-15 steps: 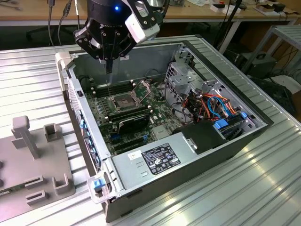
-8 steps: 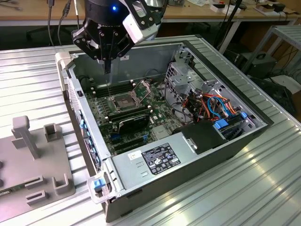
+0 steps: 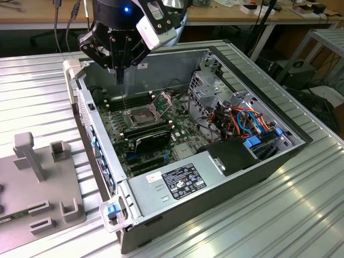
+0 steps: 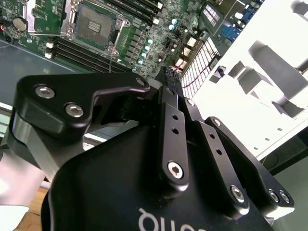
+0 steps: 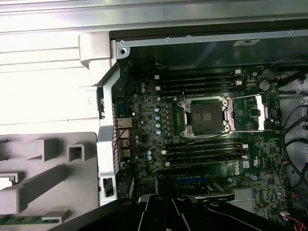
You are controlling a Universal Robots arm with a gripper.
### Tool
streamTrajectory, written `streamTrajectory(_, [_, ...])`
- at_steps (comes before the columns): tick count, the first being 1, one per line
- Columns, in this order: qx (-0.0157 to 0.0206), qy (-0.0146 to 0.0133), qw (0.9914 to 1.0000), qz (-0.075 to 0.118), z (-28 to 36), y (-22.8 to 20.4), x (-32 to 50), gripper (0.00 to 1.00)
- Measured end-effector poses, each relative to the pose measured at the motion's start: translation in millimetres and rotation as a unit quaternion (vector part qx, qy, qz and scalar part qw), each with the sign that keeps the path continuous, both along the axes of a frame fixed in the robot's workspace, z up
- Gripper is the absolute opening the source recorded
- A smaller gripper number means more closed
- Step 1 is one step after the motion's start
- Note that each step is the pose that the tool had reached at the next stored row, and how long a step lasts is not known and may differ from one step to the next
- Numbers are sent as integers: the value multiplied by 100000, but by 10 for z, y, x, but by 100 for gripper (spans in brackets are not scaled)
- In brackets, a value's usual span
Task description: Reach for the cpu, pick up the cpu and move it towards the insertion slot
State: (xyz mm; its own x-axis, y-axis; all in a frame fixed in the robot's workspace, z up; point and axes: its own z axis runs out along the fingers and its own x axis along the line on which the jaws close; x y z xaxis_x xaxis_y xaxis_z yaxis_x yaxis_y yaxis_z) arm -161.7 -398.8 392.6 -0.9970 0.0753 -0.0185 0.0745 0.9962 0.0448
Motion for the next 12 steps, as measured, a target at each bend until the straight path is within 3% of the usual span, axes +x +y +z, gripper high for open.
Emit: streamTrajectory(12, [-4, 97, 100000, 2, -1, 0, -77, 11])
